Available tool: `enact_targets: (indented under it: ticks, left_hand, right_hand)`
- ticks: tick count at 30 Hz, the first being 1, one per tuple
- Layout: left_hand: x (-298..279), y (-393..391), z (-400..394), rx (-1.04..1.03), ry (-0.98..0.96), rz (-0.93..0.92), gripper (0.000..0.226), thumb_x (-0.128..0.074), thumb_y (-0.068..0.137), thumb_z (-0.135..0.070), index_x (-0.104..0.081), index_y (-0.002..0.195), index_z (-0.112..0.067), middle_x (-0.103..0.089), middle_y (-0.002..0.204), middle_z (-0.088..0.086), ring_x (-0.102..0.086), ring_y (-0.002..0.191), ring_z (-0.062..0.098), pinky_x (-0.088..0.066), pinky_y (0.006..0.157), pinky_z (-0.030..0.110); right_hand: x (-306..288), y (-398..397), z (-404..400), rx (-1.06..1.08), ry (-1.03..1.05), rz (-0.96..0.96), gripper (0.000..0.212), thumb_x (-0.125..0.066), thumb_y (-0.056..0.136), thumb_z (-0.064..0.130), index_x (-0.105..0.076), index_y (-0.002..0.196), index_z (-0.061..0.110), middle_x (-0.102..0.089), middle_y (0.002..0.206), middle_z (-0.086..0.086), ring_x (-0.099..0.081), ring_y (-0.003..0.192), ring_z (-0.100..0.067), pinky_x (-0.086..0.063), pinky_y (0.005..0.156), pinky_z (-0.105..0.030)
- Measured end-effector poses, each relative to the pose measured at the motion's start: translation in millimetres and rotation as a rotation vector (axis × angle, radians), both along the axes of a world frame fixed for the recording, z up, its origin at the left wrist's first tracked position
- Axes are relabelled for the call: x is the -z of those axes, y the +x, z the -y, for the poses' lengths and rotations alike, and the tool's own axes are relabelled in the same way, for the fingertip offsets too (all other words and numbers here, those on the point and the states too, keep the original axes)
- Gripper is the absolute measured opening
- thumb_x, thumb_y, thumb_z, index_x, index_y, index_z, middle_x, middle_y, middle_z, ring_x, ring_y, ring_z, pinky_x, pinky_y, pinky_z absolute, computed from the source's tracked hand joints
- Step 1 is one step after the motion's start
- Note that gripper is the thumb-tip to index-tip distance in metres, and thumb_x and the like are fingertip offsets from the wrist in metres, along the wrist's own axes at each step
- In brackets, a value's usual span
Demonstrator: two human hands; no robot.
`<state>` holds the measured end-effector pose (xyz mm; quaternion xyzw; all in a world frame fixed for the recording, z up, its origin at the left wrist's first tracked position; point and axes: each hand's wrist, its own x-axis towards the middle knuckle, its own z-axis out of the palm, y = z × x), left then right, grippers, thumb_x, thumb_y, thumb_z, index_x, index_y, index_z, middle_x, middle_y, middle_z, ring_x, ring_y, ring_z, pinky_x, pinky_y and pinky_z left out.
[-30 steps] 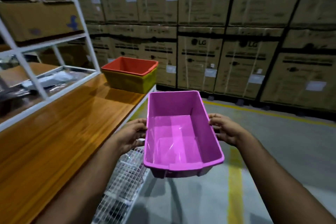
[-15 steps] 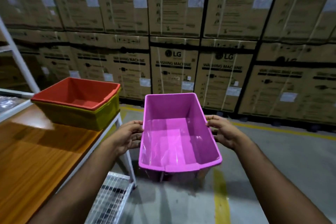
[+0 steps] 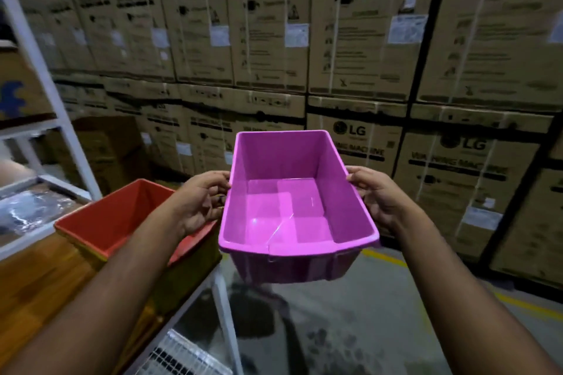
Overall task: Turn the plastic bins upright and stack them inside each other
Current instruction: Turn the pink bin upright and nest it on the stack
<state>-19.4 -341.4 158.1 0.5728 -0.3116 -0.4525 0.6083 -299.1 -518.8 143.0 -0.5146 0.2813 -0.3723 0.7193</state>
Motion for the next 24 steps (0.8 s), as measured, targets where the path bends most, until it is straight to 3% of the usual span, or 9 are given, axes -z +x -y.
enact_targets:
  ticks: [3, 6, 9, 12, 14, 17, 20, 24]
  left_hand:
    - [-17.1, 23.3, 16.3, -0.118, -0.032, 0.025, 0.037, -0.046, 0.083, -0.007, -0.064, 0.115, -0.013, -0.058, 0.088, 0.005, -0.049, 0.069, 0.013, -0.050, 0.054, 0.021]
    - [-36.3, 43.3, 19.8, -0.262, -0.063, 0.021, 0.031, -0.044, 0.086, -0.007, -0.068, 0.103, -0.016, -0.062, 0.085, 0.003, -0.052, 0.069, 0.013, -0.049, 0.054, 0.019]
    - [-49.3, 58.7, 8.8, -0.408, -0.077, 0.030, 0.025, -0.050, 0.079, -0.012, -0.071, 0.092, -0.018, -0.065, 0.076, 0.001, -0.052, 0.063, 0.012, -0.050, 0.051, 0.017]
    - [-49.6, 68.9, -16.0, -0.562, -0.094, 0.011, 0.023, -0.051, 0.082, -0.014, -0.074, 0.081, -0.018, -0.066, 0.068, -0.003, -0.054, 0.058, 0.009, -0.050, 0.050, 0.016]
    - [-46.0, 75.1, -37.0, -0.645, -0.099, 0.020, 0.026, -0.049, 0.082, -0.012, -0.073, 0.088, -0.020, -0.063, 0.075, -0.002, -0.050, 0.062, 0.010, -0.049, 0.052, 0.018]
    - [-44.0, 76.6, -65.6, -0.757, -0.072, 0.058, 0.025, -0.052, 0.076, -0.013, -0.068, 0.094, -0.020, -0.056, 0.076, -0.002, -0.042, 0.063, 0.010, -0.046, 0.051, 0.019]
    - [-45.2, 75.2, -87.3, -0.859, -0.064, 0.063, 0.024, -0.044, 0.087, -0.006, -0.064, 0.086, -0.019, -0.056, 0.068, -0.003, -0.046, 0.057, 0.008, -0.047, 0.044, 0.017]
    - [-43.2, 76.7, -108.3, -0.921, -0.036, 0.074, 0.025, -0.045, 0.085, -0.002, -0.063, 0.095, -0.016, -0.058, 0.075, 0.001, -0.056, 0.054, 0.007, -0.048, 0.044, 0.019]
  right_hand:
    - [-16.5, 46.7, 45.5, -0.132, -0.049, 0.000, 0.049, -0.058, 0.080, 0.007, -0.059, 0.128, -0.003, -0.066, 0.080, -0.007, -0.061, 0.051, -0.004, -0.047, 0.044, -0.018]
    - [-35.7, 97.2, 85.0, -0.267, -0.064, 0.022, 0.041, -0.051, 0.088, 0.002, -0.058, 0.128, -0.005, -0.067, 0.064, 0.002, -0.057, 0.044, -0.002, -0.043, 0.038, -0.015]
    - [-53.8, 151.1, 109.3, -0.427, -0.075, 0.032, 0.040, -0.050, 0.090, 0.000, -0.056, 0.130, -0.005, -0.068, 0.066, 0.001, -0.057, 0.045, -0.003, -0.043, 0.038, -0.016]
    - [-60.4, 207.3, 112.9, -0.611, -0.087, 0.030, 0.046, -0.059, 0.084, 0.004, -0.057, 0.129, -0.005, -0.068, 0.085, -0.009, -0.062, 0.054, -0.007, -0.052, 0.047, -0.019]
    - [-58.4, 241.2, 107.1, -0.720, -0.087, 0.023, 0.053, -0.063, 0.076, 0.008, -0.059, 0.128, -0.002, -0.065, 0.101, -0.018, -0.066, 0.069, -0.016, -0.058, 0.060, -0.024]
    - [-53.2, 284.8, 91.8, -0.846, -0.096, 0.001, 0.049, -0.063, 0.076, 0.008, -0.063, 0.125, 0.000, -0.065, 0.107, -0.019, -0.062, 0.083, -0.022, -0.057, 0.071, -0.028]
    - [-45.5, 318.3, 70.8, -0.937, -0.083, -0.012, 0.040, -0.059, 0.083, 0.004, -0.066, 0.122, 0.002, -0.068, 0.102, -0.016, -0.063, 0.079, -0.019, -0.058, 0.069, -0.027]
    - [-36.3, 352.4, 55.9, -1.031, -0.091, -0.034, 0.049, -0.065, 0.073, 0.011, -0.068, 0.122, 0.007, -0.061, 0.116, -0.023, -0.060, 0.085, -0.021, -0.058, 0.065, -0.028]
